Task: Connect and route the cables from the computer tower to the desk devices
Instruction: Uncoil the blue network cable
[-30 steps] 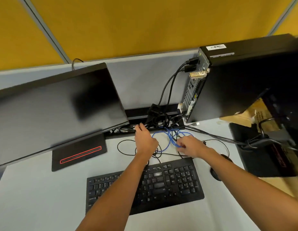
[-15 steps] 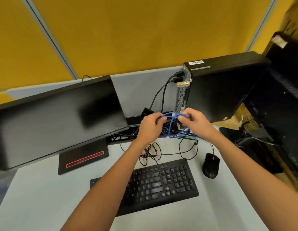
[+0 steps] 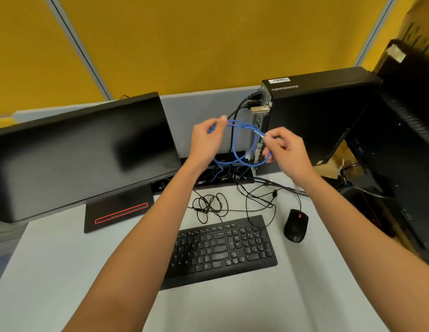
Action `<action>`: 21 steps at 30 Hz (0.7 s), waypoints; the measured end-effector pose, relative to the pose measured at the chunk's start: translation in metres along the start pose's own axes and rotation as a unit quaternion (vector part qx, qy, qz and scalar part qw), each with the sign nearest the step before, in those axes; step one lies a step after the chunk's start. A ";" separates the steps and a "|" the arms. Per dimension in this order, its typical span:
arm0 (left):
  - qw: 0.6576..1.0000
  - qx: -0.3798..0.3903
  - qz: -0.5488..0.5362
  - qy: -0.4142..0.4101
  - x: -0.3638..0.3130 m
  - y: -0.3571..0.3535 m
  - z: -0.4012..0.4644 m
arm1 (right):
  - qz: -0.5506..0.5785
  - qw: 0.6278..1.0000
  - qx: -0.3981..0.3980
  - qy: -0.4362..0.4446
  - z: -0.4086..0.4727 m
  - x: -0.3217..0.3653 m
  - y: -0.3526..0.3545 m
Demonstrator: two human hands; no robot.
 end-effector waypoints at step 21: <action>0.979 -0.005 0.200 0.031 0.030 0.018 0.010 | 0.101 0.981 0.125 -0.105 0.027 -0.014 -0.042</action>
Point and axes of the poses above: each hand's wrist, its own z-axis towards the middle knuckle, its own y-axis out of the back of the hand, x = y × z, the point moved 6 cm from there along z, towards the middle knuckle, and after that the axes turned 15 degrees about -z, right-handed, at the moved point
